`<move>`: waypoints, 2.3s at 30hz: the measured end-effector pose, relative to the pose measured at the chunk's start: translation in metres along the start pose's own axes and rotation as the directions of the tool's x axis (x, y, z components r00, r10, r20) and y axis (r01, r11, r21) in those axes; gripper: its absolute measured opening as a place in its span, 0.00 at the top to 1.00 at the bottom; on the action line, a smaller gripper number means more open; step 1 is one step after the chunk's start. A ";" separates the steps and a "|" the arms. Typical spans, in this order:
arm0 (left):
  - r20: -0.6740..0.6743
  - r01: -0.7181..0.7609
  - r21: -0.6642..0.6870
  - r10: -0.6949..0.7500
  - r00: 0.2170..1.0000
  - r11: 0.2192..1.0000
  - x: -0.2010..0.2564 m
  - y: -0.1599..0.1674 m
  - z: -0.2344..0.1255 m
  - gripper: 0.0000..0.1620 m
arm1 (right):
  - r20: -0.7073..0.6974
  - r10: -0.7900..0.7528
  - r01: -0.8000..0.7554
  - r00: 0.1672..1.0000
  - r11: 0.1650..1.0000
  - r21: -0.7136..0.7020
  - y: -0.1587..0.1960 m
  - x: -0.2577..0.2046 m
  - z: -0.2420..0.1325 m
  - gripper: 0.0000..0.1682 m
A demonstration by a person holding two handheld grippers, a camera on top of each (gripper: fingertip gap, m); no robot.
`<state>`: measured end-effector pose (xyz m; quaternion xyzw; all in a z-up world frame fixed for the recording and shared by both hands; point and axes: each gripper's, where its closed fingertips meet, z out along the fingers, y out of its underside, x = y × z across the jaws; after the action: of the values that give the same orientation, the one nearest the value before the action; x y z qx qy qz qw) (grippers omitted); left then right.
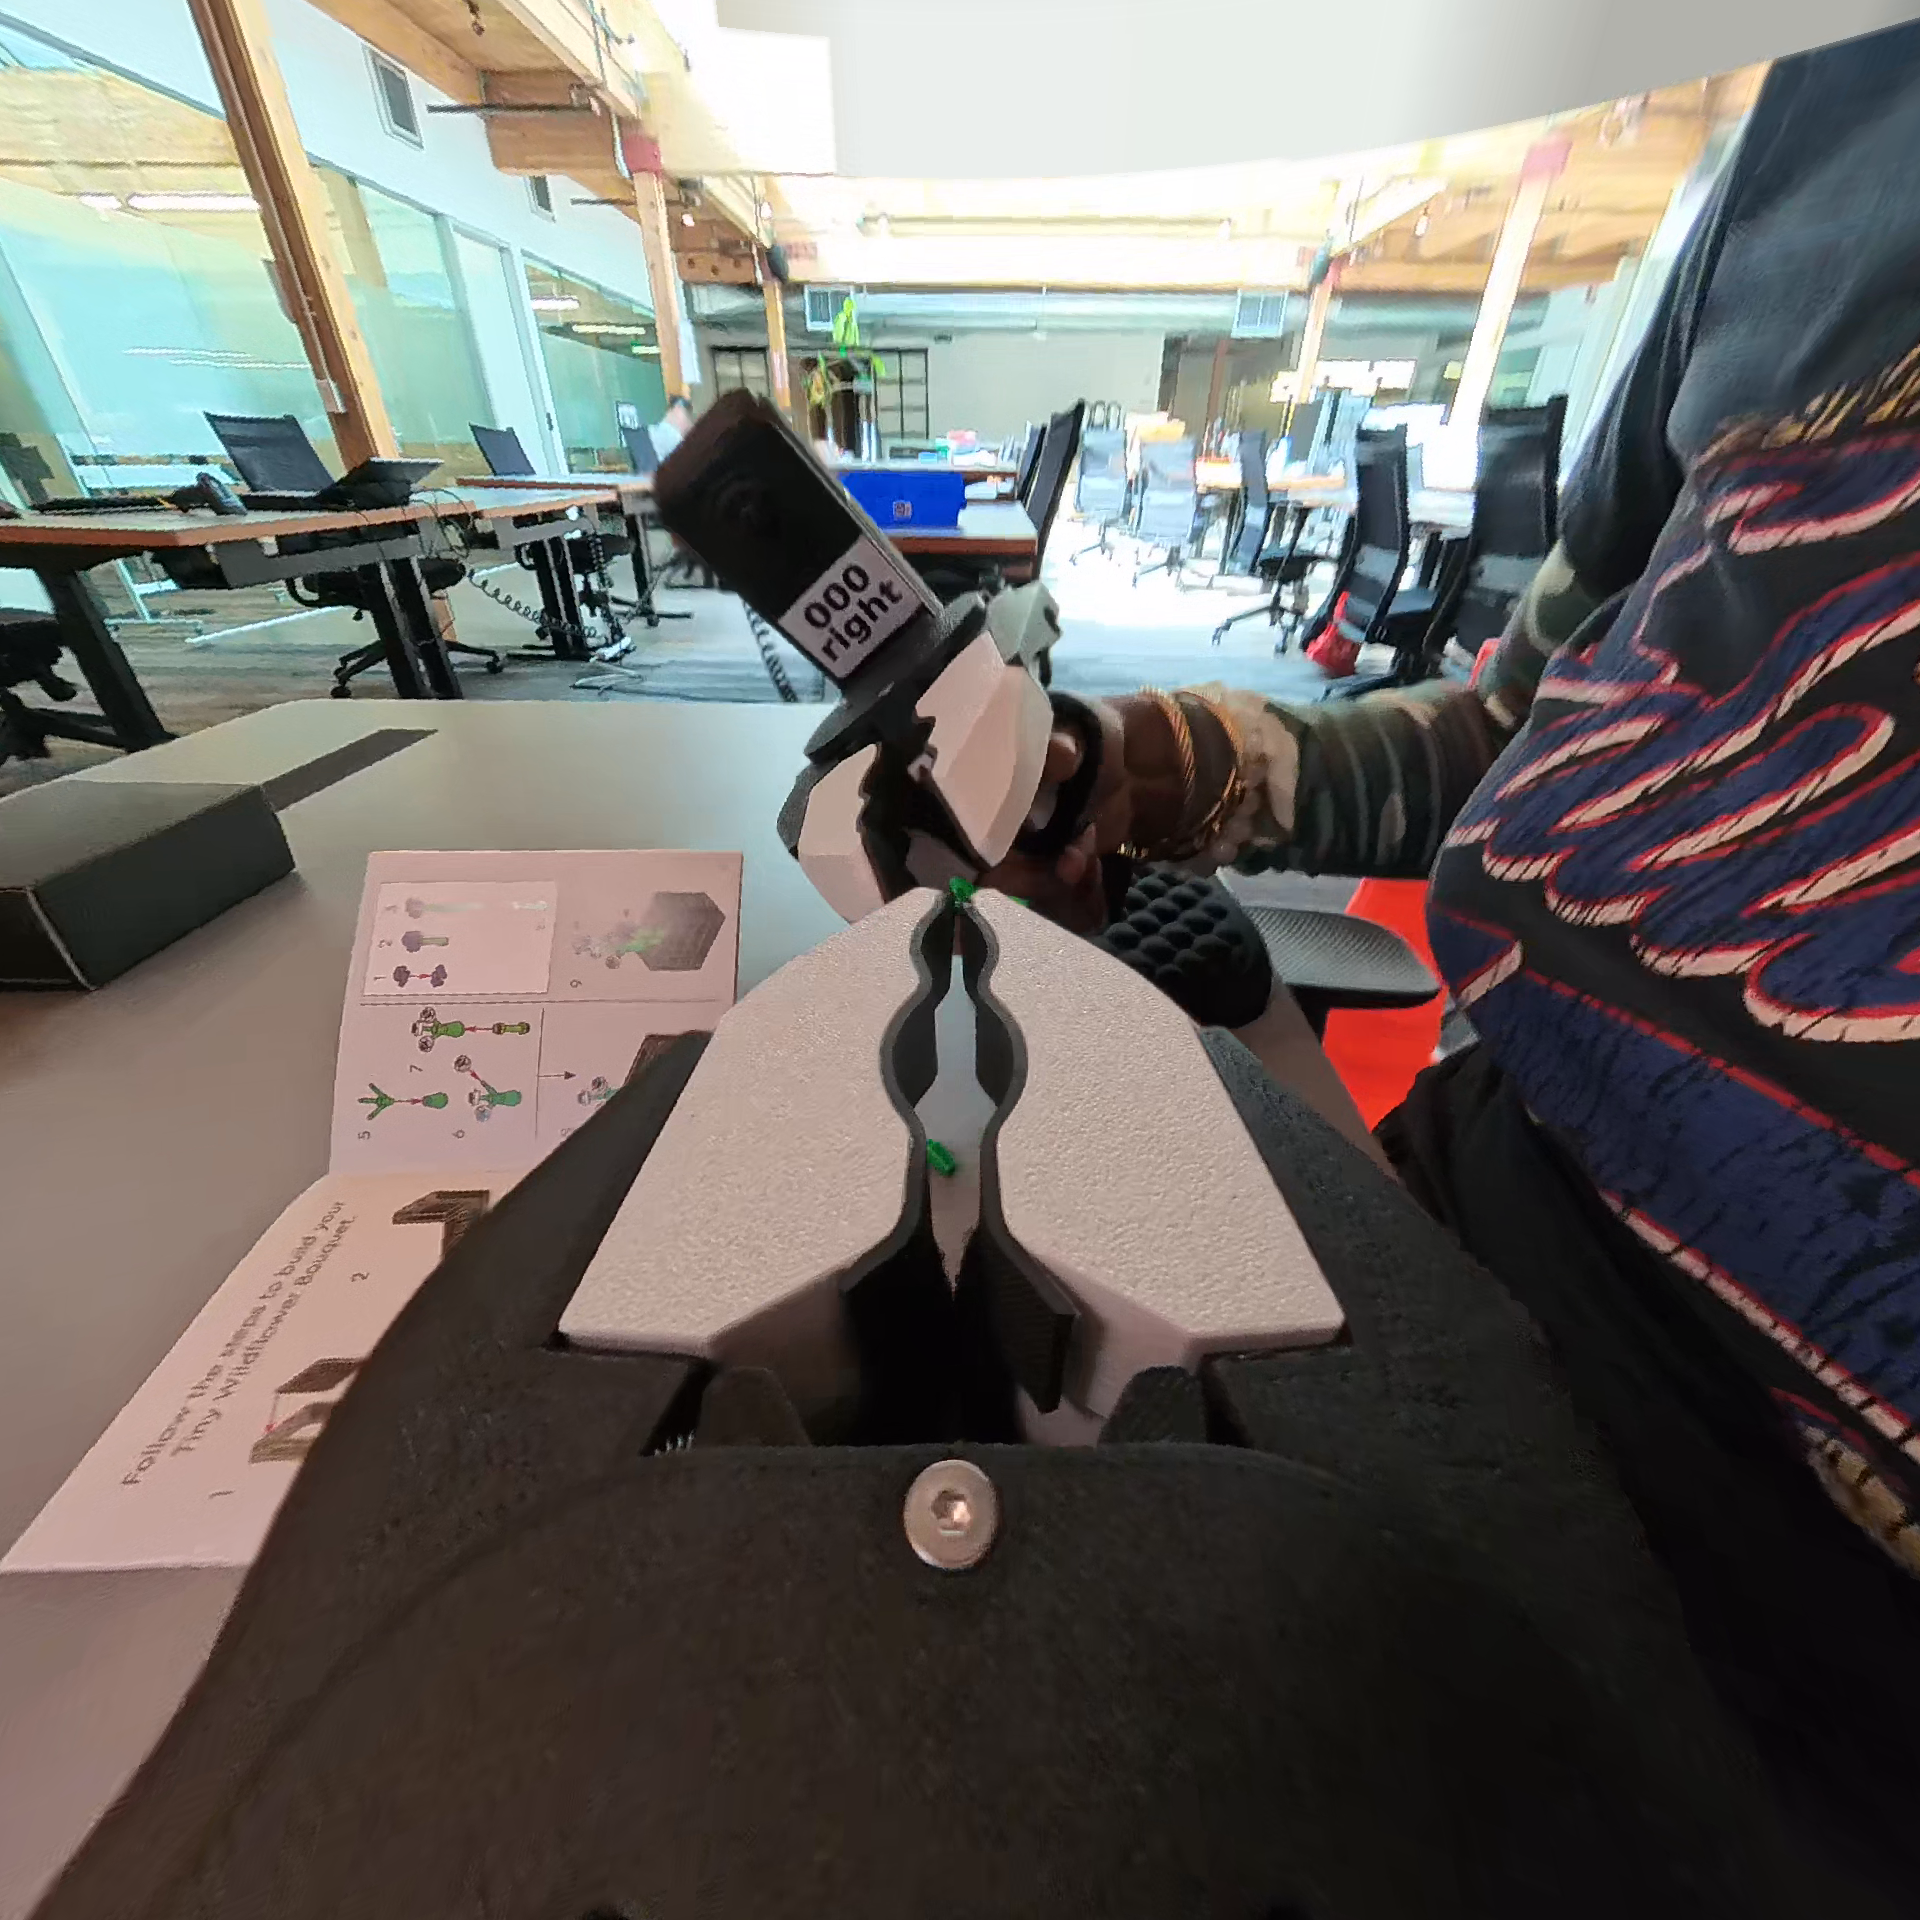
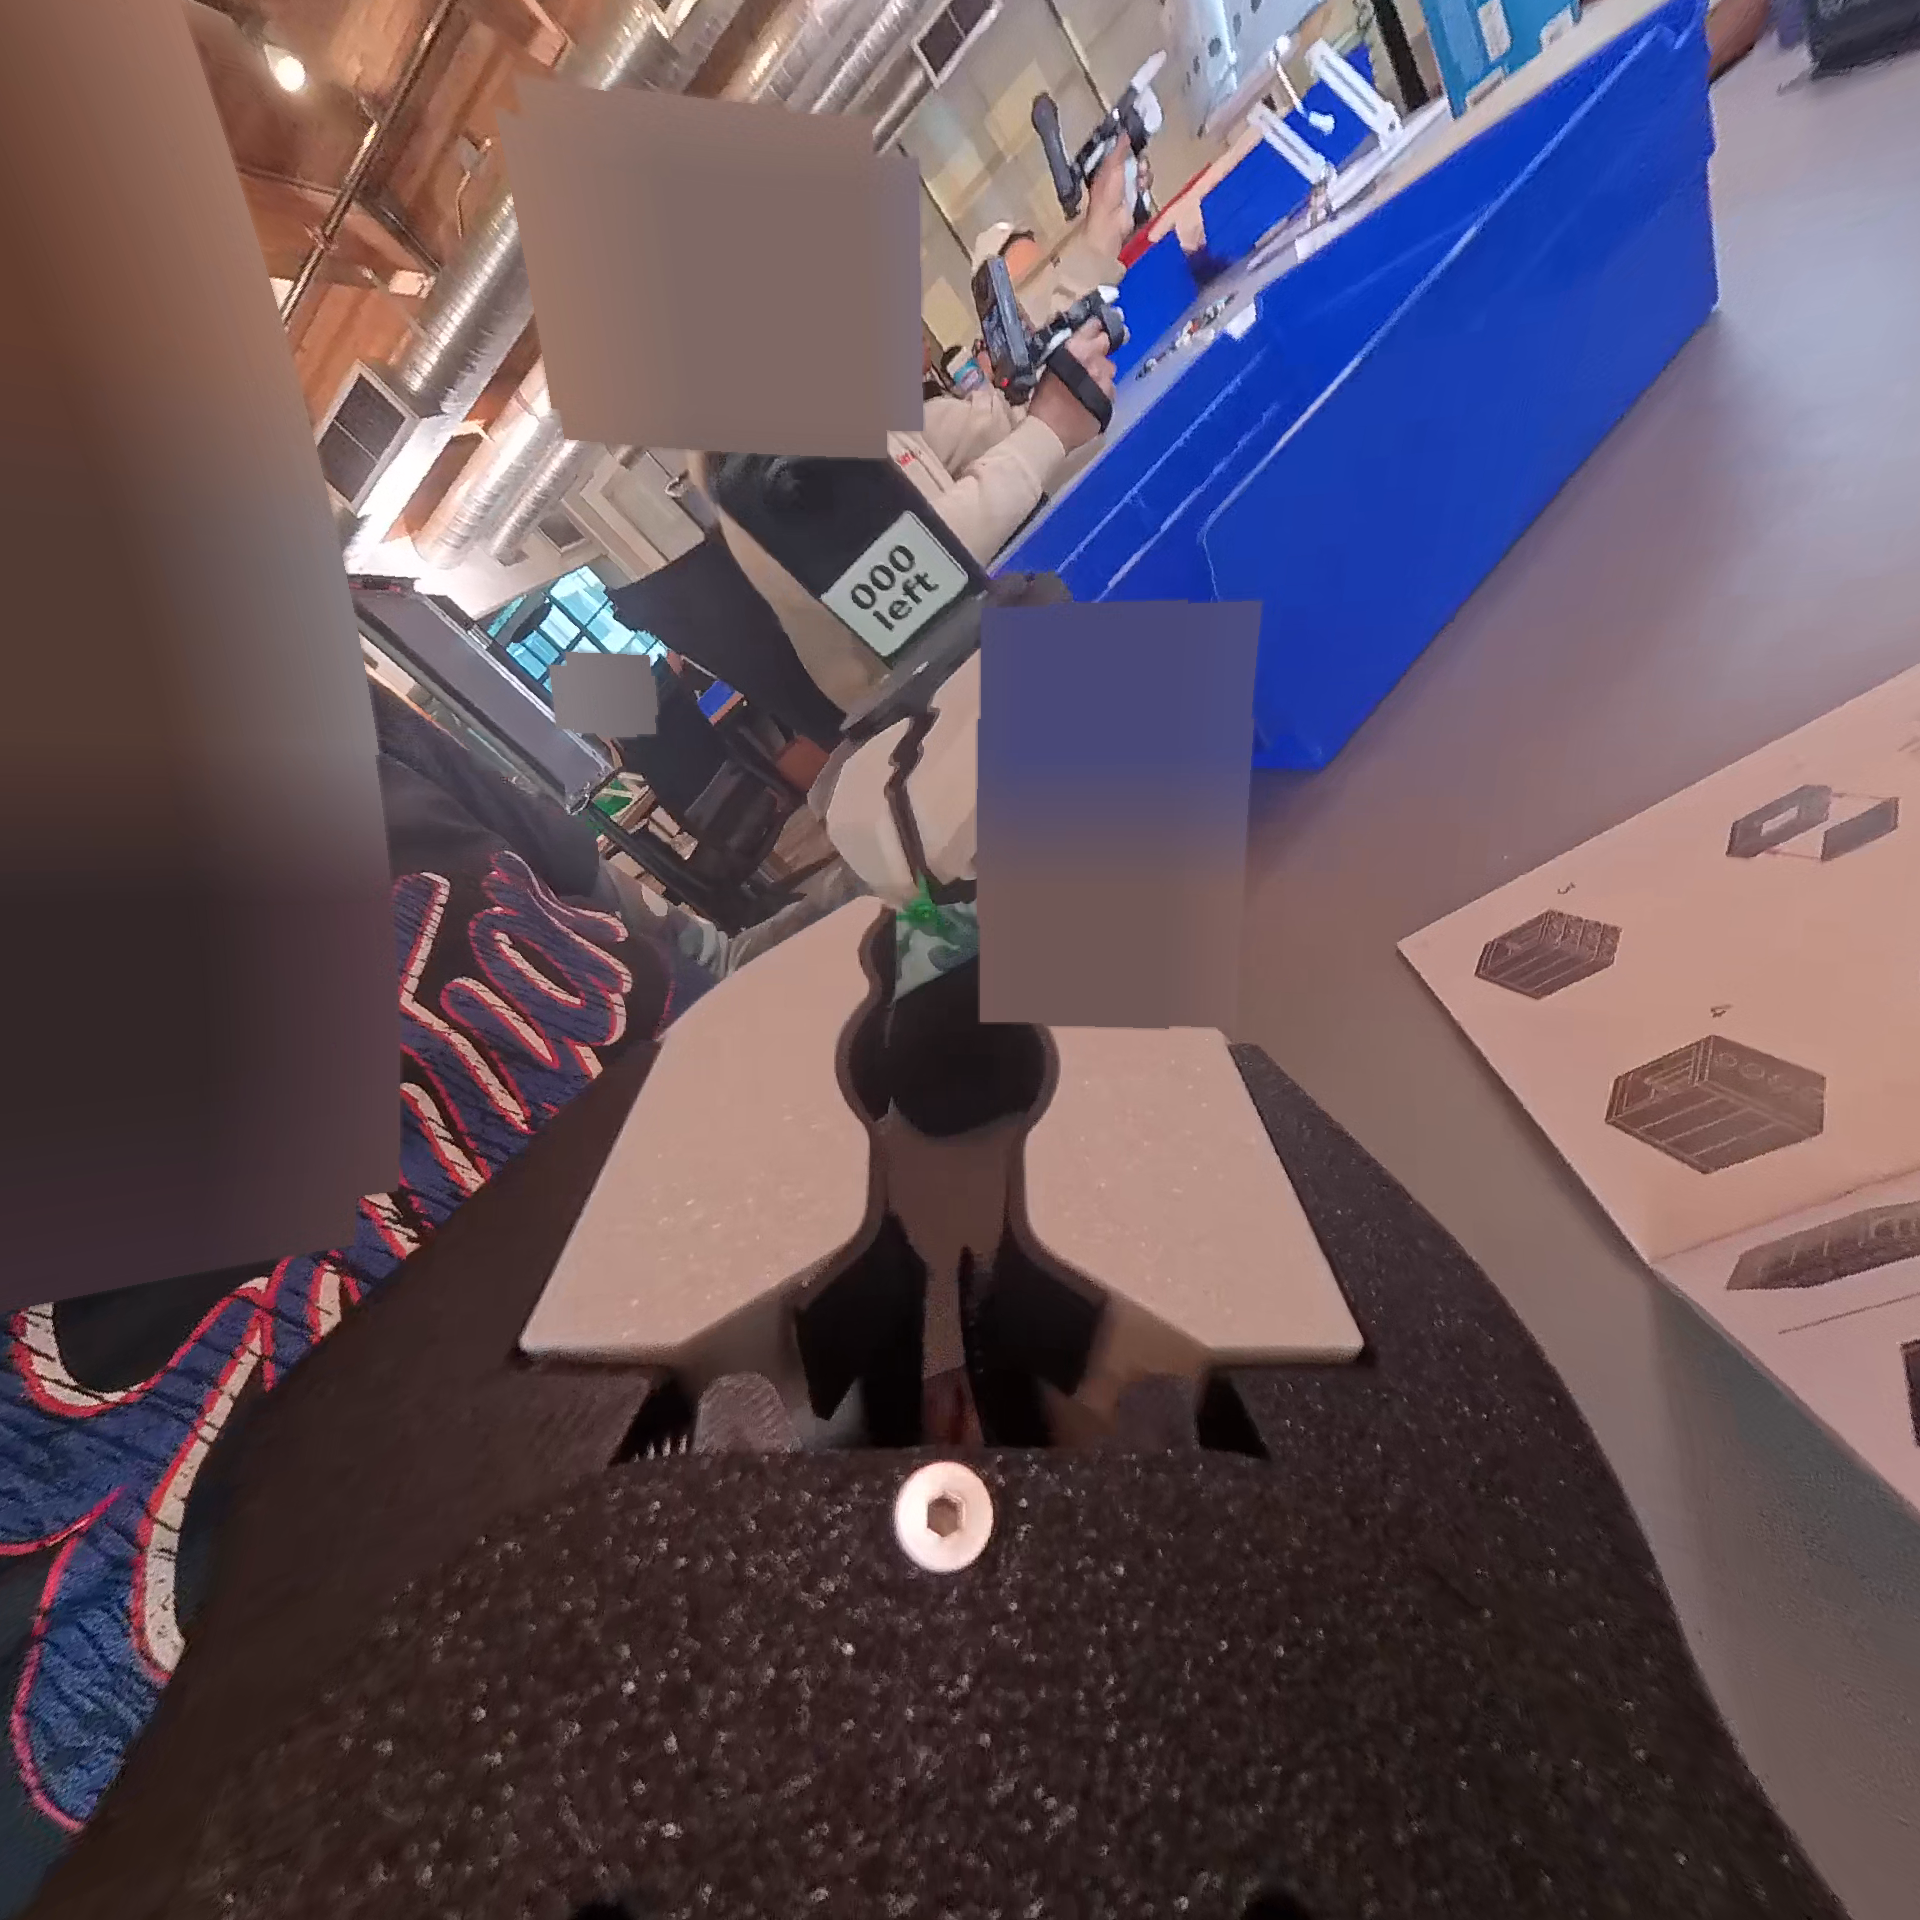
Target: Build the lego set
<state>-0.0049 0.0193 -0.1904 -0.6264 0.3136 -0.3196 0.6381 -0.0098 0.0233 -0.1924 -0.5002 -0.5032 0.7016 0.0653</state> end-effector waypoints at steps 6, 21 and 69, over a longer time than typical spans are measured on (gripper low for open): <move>-0.045 0.196 0.187 -0.191 0.981 0.963 -0.009 -0.024 -0.013 0.99 | -0.092 -0.103 0.103 0.990 0.995 0.001 -0.003 0.006 -0.006 0.86; -0.052 0.423 0.458 -0.451 0.891 0.782 -0.044 -0.048 -0.043 1.00 | -0.125 -0.127 0.143 0.984 0.982 0.126 -0.015 0.006 -0.008 0.92; 0.028 0.551 0.159 -0.561 0.827 0.820 -0.038 0.001 -0.013 1.00 | -0.260 -0.161 0.187 0.952 0.979 0.079 -0.014 0.027 -0.004 0.99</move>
<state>-0.0377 0.0418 -0.1912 -0.6540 0.0698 -0.4904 0.5717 -0.0255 0.0485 -0.1988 -0.5350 -0.4964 0.6485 0.2161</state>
